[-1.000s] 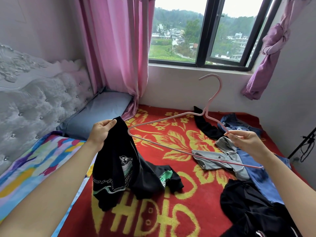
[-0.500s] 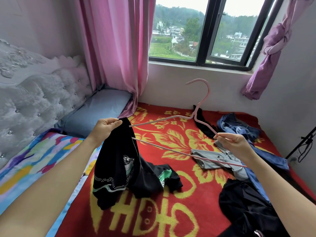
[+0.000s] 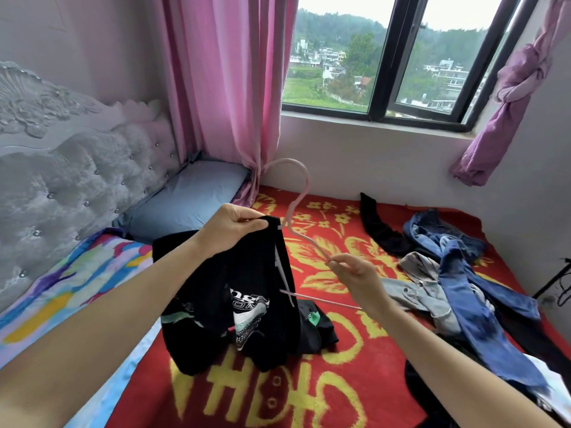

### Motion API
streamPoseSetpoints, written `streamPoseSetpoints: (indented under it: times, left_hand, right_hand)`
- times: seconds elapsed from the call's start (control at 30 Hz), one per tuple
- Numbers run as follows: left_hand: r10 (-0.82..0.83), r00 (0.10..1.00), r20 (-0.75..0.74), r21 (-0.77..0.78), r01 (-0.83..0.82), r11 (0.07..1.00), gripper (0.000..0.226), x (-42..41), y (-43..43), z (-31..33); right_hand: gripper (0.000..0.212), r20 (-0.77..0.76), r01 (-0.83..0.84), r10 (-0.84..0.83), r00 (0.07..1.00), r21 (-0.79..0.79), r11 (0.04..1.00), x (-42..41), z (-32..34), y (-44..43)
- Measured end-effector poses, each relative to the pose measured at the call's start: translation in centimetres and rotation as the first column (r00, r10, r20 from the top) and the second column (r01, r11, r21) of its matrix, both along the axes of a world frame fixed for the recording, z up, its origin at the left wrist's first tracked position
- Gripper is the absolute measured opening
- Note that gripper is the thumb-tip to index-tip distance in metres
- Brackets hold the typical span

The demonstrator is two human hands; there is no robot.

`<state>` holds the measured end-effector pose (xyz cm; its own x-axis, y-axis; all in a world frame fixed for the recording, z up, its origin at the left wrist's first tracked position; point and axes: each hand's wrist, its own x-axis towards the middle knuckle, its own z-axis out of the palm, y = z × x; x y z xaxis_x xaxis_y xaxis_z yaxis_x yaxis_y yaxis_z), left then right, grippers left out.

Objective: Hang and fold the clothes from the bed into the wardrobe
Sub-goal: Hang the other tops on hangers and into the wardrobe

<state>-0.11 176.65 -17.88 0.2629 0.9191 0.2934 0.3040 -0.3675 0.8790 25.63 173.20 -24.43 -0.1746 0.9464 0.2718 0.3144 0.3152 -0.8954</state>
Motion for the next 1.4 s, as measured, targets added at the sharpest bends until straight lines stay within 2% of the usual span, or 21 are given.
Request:
streamPoseSetpoints:
  times: [0.13, 0.23, 0.27, 0.3, 0.37, 0.4, 0.43, 0.47, 0.53, 0.6, 0.67, 0.73, 0.77, 0.83, 0.87, 1.0, 1.13, 1.17, 1.2, 1.3, 1.4]
  left_hand:
    - [0.001, 0.991, -0.135, 0.088, 0.011, 0.996, 0.027, 0.3, 0.1, 1.5]
    - [0.08, 0.983, -0.162, 0.161, -0.054, 0.985, 0.019, -0.1, 0.4, 1.9]
    - [0.118, 0.98, -0.158, 0.19, -0.087, 0.978, 0.015, -0.3, 0.5, 2.1]
    - [0.16, 0.977, -0.143, 0.219, -0.127, 0.968, 0.014, -0.4, 0.8, 2.5]
    - [0.23, 0.969, -0.088, 0.258, -0.201, 0.945, 0.018, -0.7, 1.2, 3.5]
    - [0.252, 0.966, -0.058, 0.264, -0.228, 0.937, 0.022, -1.0, 1.4, 4.2]
    - [0.265, 0.964, -0.03, 0.268, -0.248, 0.931, 0.026, -1.1, 1.6, 5.0]
    - [0.273, 0.962, -0.012, 0.274, -0.26, 0.926, 0.028, -1.2, 1.6, 5.7]
    - [0.272, 0.962, 0.008, 0.288, -0.262, 0.921, 0.029, -1.1, 1.7, 6.9]
    - [0.259, 0.965, 0.043, 0.293, -0.26, 0.92, 0.03, -1.0, 1.6, 7.6]
    - [0.272, 0.96, 0.064, 0.291, -0.279, 0.915, 0.028, -1.6, 1.4, 8.5]
    - [0.291, 0.954, 0.077, 0.299, -0.3, 0.906, 0.029, -3.1, 1.2, 9.3]
    - [0.309, 0.948, 0.075, 0.308, -0.317, 0.897, 0.042, -4.1, 1.3, 9.6]
    - [0.337, 0.94, 0.049, 0.304, -0.336, 0.892, 0.055, -6.0, 0.9, 9.8]
    - [0.336, 0.941, 0.029, 0.301, -0.329, 0.895, 0.056, -6.8, 0.5, 9.7]
    - [0.279, 0.954, -0.107, 0.279, -0.241, 0.93, 0.051, -7.5, -0.1, 9.1]
    - [0.245, 0.949, -0.196, 0.343, -0.168, 0.924, 0.047, -4.0, 0.5, 8.7]
    - [0.236, 0.95, -0.206, 0.359, -0.151, 0.921, 0.039, -2.6, 0.6, 8.6]
    - [0.227, 0.953, -0.202, 0.367, -0.141, 0.919, 0.026, -1.2, 0.6, 8.8]
    - [0.202, 0.97, -0.133, 0.331, -0.148, 0.932, 0.014, 1.3, 0.6, 10.1]
    - [0.185, 0.978, -0.1, 0.275, -0.151, 0.949, 0.014, 0.3, 0.7, 10.7]
  right_hand:
    - [0.019, -0.021, -0.028, 0.027, 0.999, -0.022, 0.999, -1.3, 1.3, 0.4]
    - [0.005, 0.117, -0.016, 0.012, 0.993, 0.031, 0.999, -1.0, 2.8, 1.5]
    - [0.005, 0.227, 0.073, -0.102, 0.969, 0.13, 0.989, -1.0, 3.0, 1.9]
    - [0.015, 0.297, 0.201, -0.306, 0.905, 0.336, 0.92, -1.0, 3.1, 2.3]
    - [0.019, 0.146, 0.291, -0.551, 0.821, 0.724, 0.626, -1.8, 2.8, 1.7]
    - [0.016, 0.087, 0.248, -0.518, 0.851, 0.804, 0.541, -2.6, 2.1, 1.0]
    - [0.015, 0.119, 0.14, -0.408, 0.905, 0.823, 0.551, -3.4, 1.2, 0.2]
    - [0.015, 0.208, 0.0, -0.278, 0.938, 0.802, 0.598, -4.1, -0.1, -0.2]
    - [0.023, 0.458, -0.237, -0.14, 0.878, 0.67, 0.703, -5.0, -2.5, -0.6]
    - [0.046, 0.682, -0.322, -0.192, 0.706, 0.55, 0.771, -5.0, -3.9, 0.1]
    - [0.061, 0.781, -0.327, -0.254, 0.571, 0.5, 0.802, -4.1, -4.1, 0.7]
    - [0.061, 0.798, -0.35, -0.302, 0.522, 0.523, 0.777, -2.0, -3.5, 1.3]
    - [0.052, 0.787, -0.364, -0.349, 0.509, 0.564, 0.741, -0.5, -2.8, 1.6]
    - [0.023, 0.726, -0.362, -0.411, 0.551, 0.652, 0.666, 3.2, -0.2, 2.4]
    - [0.02, 0.688, -0.338, -0.411, 0.598, 0.682, 0.649, 4.9, 1.7, 2.9]
    - [0.01, 0.592, -0.218, -0.25, 0.766, 0.605, 0.766, 7.2, 9.6, 2.8]
    - [0.033, 0.295, -0.055, -0.087, 0.951, 0.441, 0.896, 3.0, 14.4, 2.0]
    - [0.033, 0.294, -0.01, -0.115, 0.949, 0.393, 0.92, 1.5, 15.2, 2.2]
    - [0.027, 0.4, 0.008, -0.158, 0.903, 0.351, 0.936, 0.3, 15.9, 2.6]
    - [0.027, 0.765, -0.11, -0.11, 0.635, 0.23, 0.967, -1.9, 16.5, 3.6]
    - [0.037, 0.802, -0.105, -0.08, 0.593, 0.175, 0.979, -1.0, 17.7, 3.9]
